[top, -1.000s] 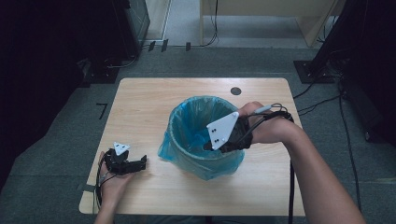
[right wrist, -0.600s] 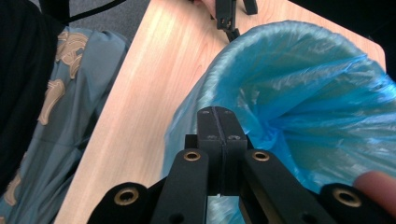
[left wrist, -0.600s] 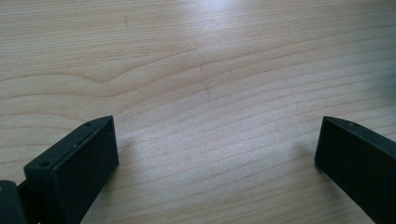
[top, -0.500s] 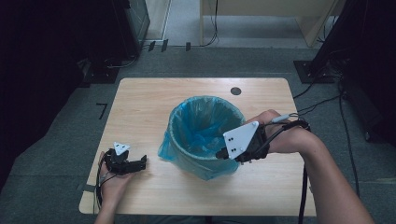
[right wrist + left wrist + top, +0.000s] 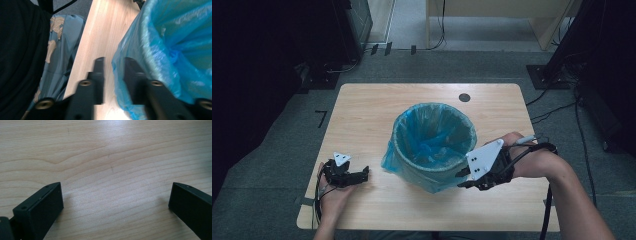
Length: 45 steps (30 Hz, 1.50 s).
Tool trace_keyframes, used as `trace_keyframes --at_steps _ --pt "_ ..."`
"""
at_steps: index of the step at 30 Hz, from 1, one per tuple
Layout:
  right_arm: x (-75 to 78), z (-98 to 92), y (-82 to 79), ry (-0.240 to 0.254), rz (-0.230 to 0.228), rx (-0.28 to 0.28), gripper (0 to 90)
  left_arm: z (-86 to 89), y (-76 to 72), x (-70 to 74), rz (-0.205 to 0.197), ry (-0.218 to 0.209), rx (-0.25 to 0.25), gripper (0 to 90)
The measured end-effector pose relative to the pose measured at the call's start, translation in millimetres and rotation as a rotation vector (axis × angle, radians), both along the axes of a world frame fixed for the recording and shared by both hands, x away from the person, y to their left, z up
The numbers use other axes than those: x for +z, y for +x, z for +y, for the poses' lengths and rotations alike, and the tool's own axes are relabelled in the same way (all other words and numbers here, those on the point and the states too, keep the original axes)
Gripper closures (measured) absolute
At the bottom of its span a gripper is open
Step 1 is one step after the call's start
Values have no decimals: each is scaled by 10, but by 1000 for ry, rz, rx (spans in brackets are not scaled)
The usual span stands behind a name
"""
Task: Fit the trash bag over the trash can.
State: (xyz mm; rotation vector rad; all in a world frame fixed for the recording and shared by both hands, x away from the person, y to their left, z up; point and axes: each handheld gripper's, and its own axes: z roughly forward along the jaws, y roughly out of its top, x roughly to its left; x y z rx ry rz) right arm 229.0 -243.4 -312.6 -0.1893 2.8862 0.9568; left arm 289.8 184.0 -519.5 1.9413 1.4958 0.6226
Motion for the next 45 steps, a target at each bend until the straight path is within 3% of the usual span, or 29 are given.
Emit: trace_keyframes --at_steps 4,9,11,12,15,19,26,29,35,45 --pt "-81 -74 -57 16 20 -60 494 0 0 0 0 0 0 0" --pt "-202 -174 -102 43 51 -109 334 0 0 0 0 0 0 0" --pt "-260 -206 -117 49 69 -174 203 0 0 0 0 0 2 0" --pt "-283 -212 -124 41 73 -204 171 1 -1 1 1 -1 3 0" --pt "-354 -246 -149 34 56 -223 144 3 -2 2 2 1 2 0" --pt "-439 -307 -155 72 67 -290 14 1 -2 0 1 -1 3 0" --pt "-521 -432 -136 170 75 -412 0 2 -2 2 2 1 2 0" --pt "-575 -474 -126 204 49 -487 0 2 -2 2 2 1 2 0" --pt "-685 -539 -101 233 19 -562 0 3 -2 2 2 2 2 0" --pt "-903 -619 -11 261 5 -767 0 3 -2 2 3 2 2 0"
